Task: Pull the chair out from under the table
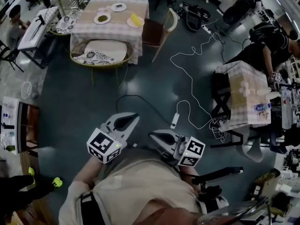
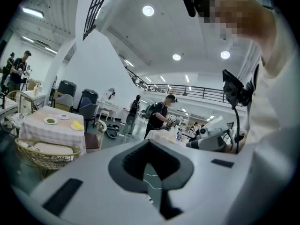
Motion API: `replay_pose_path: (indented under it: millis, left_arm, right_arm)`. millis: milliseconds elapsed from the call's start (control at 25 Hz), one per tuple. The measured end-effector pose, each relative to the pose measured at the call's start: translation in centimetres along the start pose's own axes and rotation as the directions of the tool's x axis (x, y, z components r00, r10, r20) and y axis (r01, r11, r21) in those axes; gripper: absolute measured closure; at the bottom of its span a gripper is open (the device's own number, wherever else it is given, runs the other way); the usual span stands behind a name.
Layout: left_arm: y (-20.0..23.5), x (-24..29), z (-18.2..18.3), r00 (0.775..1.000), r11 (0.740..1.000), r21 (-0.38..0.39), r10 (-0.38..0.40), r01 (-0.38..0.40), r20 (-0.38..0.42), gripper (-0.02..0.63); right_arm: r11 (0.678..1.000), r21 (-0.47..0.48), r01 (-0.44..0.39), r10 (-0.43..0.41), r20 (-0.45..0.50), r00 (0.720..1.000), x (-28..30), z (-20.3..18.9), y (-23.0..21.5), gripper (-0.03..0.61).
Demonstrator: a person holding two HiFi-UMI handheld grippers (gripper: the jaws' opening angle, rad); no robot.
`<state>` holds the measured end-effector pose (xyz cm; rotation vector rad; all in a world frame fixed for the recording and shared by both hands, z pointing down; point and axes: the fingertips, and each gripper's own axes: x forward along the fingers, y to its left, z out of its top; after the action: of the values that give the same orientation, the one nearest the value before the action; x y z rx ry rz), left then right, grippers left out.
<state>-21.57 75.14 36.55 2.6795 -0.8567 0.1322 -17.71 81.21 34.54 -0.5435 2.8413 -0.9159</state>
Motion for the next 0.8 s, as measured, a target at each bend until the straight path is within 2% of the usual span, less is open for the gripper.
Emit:
replay_pose_path:
  millis: [160,400,640,800]
  left_arm:
    - [1.5,0.1,0.1,0.999,0.999,-0.023,-0.041,0.041,0.008,0.607]
    - [2.3,2.1,0.6,0.999,0.997,0.077,-0.023,0.025,-0.026,0.607]
    - [3.0,4.6,1.3,1.000,0.999,0.040,-0.009,0.009,-0.004,0.607]
    - [2.7,7.9,1.5,1.000,1.000,0.011,-0.004,0.004,-0.017,0.607]
  right_arm:
    - [1.000,-0.007,0.027,-0.027,-0.019,0.999,1.4,0.3,-0.7,0.568]
    - [0.997,-0.012,0.076,-0.076,-0.039,0.996,2.0,0.5,-2.3,0.566]
    - [1.000,0.029,-0.012,0.013,-0.048,0.999,2.3,1.4,-4.7,0.566]
    - [0.995,0.014,-0.099,0.100,-0.046,0.994,1.2,3.1,-7.0,0.566]
